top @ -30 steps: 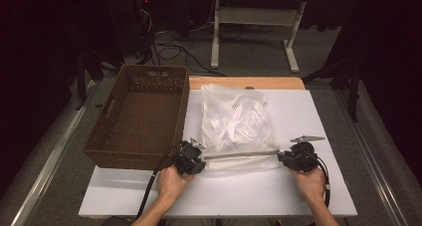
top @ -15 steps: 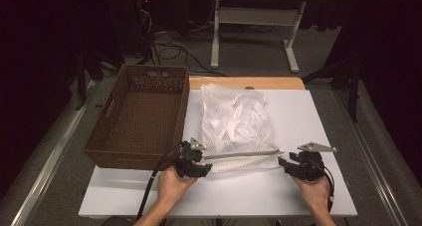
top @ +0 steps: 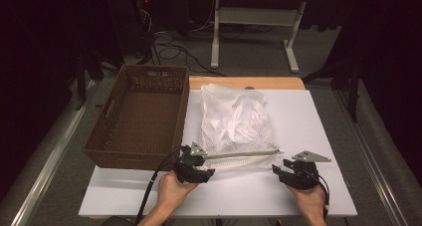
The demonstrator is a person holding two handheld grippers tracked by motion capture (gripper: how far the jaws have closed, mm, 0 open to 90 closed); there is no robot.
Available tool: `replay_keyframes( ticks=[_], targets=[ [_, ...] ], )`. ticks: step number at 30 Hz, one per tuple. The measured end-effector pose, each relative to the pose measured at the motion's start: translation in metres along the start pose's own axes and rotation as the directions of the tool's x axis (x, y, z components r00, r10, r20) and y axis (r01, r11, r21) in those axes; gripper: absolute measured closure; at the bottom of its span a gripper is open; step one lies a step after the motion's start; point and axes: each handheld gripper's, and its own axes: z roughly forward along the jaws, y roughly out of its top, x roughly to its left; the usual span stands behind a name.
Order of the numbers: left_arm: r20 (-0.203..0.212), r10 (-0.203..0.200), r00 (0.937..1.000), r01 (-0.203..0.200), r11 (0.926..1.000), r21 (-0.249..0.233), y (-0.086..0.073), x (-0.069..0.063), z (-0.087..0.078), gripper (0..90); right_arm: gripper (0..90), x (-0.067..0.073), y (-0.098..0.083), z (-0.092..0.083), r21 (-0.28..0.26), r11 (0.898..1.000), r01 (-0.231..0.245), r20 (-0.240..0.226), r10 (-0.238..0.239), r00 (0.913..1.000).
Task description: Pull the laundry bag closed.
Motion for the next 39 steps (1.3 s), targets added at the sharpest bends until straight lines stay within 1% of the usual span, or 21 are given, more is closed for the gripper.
replay_keyframes(
  ticks=[4,5,6,7,9,10,12,15,17,20,21,23,26,29,30,32,36,39],
  targets=[
    [0.001,0.007,1.0,-0.007,0.9999,0.009,-0.005,0.001,0.002,48.4,49.7,0.002,-0.003,0.001,-0.001,1.0,0.008,0.004,-0.008,1.0],
    [0.0,0.003,1.0,-0.003,1.0,0.008,-0.005,0.0,0.003,48.4,49.7,0.002,-0.004,0.002,0.004,1.0,0.013,0.007,-0.013,0.9999],
    [-0.002,0.011,0.9999,-0.011,0.9998,0.014,-0.007,0.001,0.003,48.3,49.7,0.002,-0.005,0.002,0.004,1.0,0.016,0.009,-0.016,0.9998],
    [-0.002,0.011,0.9999,-0.011,0.9998,0.016,-0.007,0.002,0.003,48.3,49.7,0.002,-0.006,0.003,0.004,1.0,0.027,0.012,-0.027,0.9996],
    [-0.008,0.005,1.0,-0.005,0.9999,0.012,-0.009,0.003,0.003,48.2,49.8,0.003,-0.006,0.003,0.004,1.0,0.025,0.015,-0.025,0.9996],
    [-0.008,0.0,1.0,0.001,1.0,0.009,-0.01,0.004,0.004,48.1,49.8,0.003,-0.006,0.003,0.002,0.999,0.032,0.017,-0.032,0.9994],
    [-0.009,0.005,0.9999,-0.005,0.9999,0.014,-0.011,0.004,0.004,48.0,49.9,0.004,-0.007,0.003,0.004,0.999,0.037,0.019,-0.037,0.9991],
    [-0.008,0.001,1.0,-0.001,0.9999,0.015,-0.013,0.005,0.005,47.8,49.9,0.003,-0.008,0.003,0.001,0.999,0.046,0.018,-0.046,0.9988],
    [-0.011,0.001,0.9999,-0.001,0.9998,0.019,-0.014,0.006,0.006,47.8,49.8,0.002,-0.009,0.002,0.001,0.999,0.037,0.025,-0.037,0.999],
    [-0.022,0.001,0.9998,-0.001,0.9997,0.023,-0.017,0.009,0.007,47.4,49.6,0.0,-0.011,0.002,0.004,0.999,0.049,0.033,-0.049,0.9983],
    [-0.025,-0.002,0.9997,0.002,0.9998,0.02,-0.017,0.01,0.007,47.4,49.5,-0.001,-0.012,0.001,0.005,0.999,0.048,0.041,-0.048,0.998],
    [-0.028,-0.005,0.9996,0.006,0.9998,0.021,-0.019,0.012,0.006,47.0,49.4,-0.005,-0.013,0.001,0.003,0.999,0.037,0.042,-0.038,0.9984],
    [-0.036,-0.02,0.9991,0.021,0.9997,0.01,-0.02,0.016,0.006,46.8,49.2,-0.009,-0.015,0.001,0.008,1.0,0.025,0.049,-0.026,0.9985],
    [-0.044,-0.023,0.9988,0.023,0.9997,0.007,-0.022,0.018,0.006,46.2,49.0,-0.011,-0.016,0.002,0.011,1.0,0.027,0.054,-0.027,0.9981],
    [-0.044,-0.03,0.9986,0.03,0.9995,0.004,-0.022,0.019,0.007,46.1,48.8,-0.011,-0.016,0.002,0.01,1.0,0.027,0.055,-0.028,0.9981],
    [-0.041,-0.02,0.999,0.021,0.9997,0.012,-0.022,0.019,0.007,45.8,48.3,-0.012,-0.016,0.002,0.008,1.0,0.027,0.054,-0.027,0.9982],
    [-0.039,-0.02,0.999,0.021,0.9997,0.013,-0.022,0.021,0.006,45.6,47.1,-0.013,-0.016,0.003,0.016,0.999,0.035,0.057,-0.036,0.9977],
    [-0.042,-0.018,0.9989,0.018,0.9998,0.013,-0.022,0.02,0.006,45.4,46.8,-0.014,-0.016,0.002,0.014,1.0,0.028,0.056,-0.028,0.998]
  ],
)
